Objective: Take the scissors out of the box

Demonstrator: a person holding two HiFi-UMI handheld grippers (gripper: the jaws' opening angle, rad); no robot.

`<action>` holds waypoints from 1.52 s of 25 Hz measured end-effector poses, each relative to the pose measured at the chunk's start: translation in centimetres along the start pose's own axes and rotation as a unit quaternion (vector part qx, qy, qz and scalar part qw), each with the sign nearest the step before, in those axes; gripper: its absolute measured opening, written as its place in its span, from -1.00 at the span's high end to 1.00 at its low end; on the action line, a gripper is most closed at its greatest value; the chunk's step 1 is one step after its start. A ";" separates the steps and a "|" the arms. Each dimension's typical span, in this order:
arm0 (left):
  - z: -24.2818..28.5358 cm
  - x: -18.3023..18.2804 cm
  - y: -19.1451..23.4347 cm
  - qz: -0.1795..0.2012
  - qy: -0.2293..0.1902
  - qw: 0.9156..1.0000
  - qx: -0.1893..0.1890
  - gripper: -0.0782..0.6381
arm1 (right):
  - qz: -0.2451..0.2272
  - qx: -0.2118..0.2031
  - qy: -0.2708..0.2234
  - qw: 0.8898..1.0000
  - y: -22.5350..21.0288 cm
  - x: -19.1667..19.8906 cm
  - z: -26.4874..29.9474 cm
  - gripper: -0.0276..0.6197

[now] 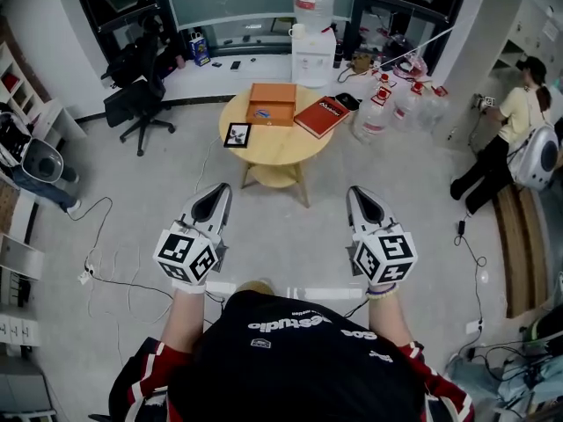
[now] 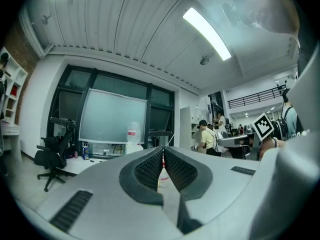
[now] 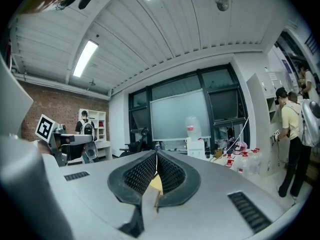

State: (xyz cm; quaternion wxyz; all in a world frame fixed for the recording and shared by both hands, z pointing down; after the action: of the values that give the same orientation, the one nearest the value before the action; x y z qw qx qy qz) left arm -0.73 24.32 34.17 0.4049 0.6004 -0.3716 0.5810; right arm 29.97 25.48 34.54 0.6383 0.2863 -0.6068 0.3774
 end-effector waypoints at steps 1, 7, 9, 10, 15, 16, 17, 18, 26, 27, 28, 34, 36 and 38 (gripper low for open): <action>0.1 0.1 -0.3 0.000 0.000 1.000 0.000 0.71 | 0.005 0.000 0.000 1.000 -0.2 0.3 -0.3 0.82; 1.3 1.0 -1.1 0.000 0.006 1.000 0.003 0.71 | 0.020 0.008 0.009 1.000 -1.7 2.0 -1.2 0.82; 1.8 1.1 -0.9 0.001 0.007 1.000 0.003 0.71 | 0.019 0.009 0.009 1.000 -2.2 1.9 -0.7 0.82; 2.1 1.2 -0.6 0.001 0.008 1.000 0.003 0.71 | 0.018 0.009 0.007 1.000 -2.2 1.8 -0.3 0.82; 4.0 2.6 1.8 -0.008 0.014 1.000 -0.001 0.71 | 0.017 0.004 0.017 1.000 -2.6 2.4 2.9 0.82; 4.4 2.9 2.4 -0.010 0.014 1.000 -0.002 0.71 | 0.017 0.003 0.021 1.000 -2.7 2.6 3.5 0.82; 5.0 3.1 3.0 -0.012 0.013 1.000 -0.003 0.71 | 0.015 0.003 0.024 1.000 -2.9 2.6 4.2 0.82; 5.6 3.3 3.8 -0.015 0.011 1.000 -0.004 0.71 | 0.012 0.003 0.026 1.000 -3.1 2.5 4.9 0.82; 12.2 3.4 10.4 -0.052 -0.008 0.998 -0.016 0.71 | -0.017 0.001 0.041 0.999 -5.7 -0.2 12.9 0.82; 13.1 3.0 11.2 -0.051 -0.011 0.998 -0.017 0.71 | -0.020 0.002 0.041 0.999 -6.1 -0.8 14.2 0.82; 13.9 2.6 12.2 -0.050 -0.013 0.998 -0.019 0.71 | -0.023 0.002 0.040 0.999 -6.4 -1.4 15.4 0.82; 17.7 1.1 17.6 -0.044 -0.014 0.998 -0.031 0.71 | -0.025 -0.008 0.049 0.998 -7.2 -3.0 22.4 0.82; 18.8 0.8 19.1 -0.043 -0.018 0.998 -0.033 0.71 | -0.028 -0.011 0.053 0.998 -7.3 -3.3 24.5 0.82; 19.8 0.6 20.7 -0.042 -0.019 0.998 -0.035 0.71 | -0.032 -0.015 0.053 0.998 -7.3 -3.7 26.6 0.82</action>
State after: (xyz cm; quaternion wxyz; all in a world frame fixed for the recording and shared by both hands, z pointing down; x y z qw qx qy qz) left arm -11.84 -2.06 35.95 0.4424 0.6120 -0.3740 0.5383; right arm 21.29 -0.94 34.21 0.6856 0.2751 -0.5683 0.3624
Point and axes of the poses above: the fingertips, and each gripper's own axes: z forward along the fingers, y to its left, x out of its underside, the point moved 5 cm from there along -z, backward along the fingers, and after that the axes turned 11 degrees about -x, right-handed, at the moved point
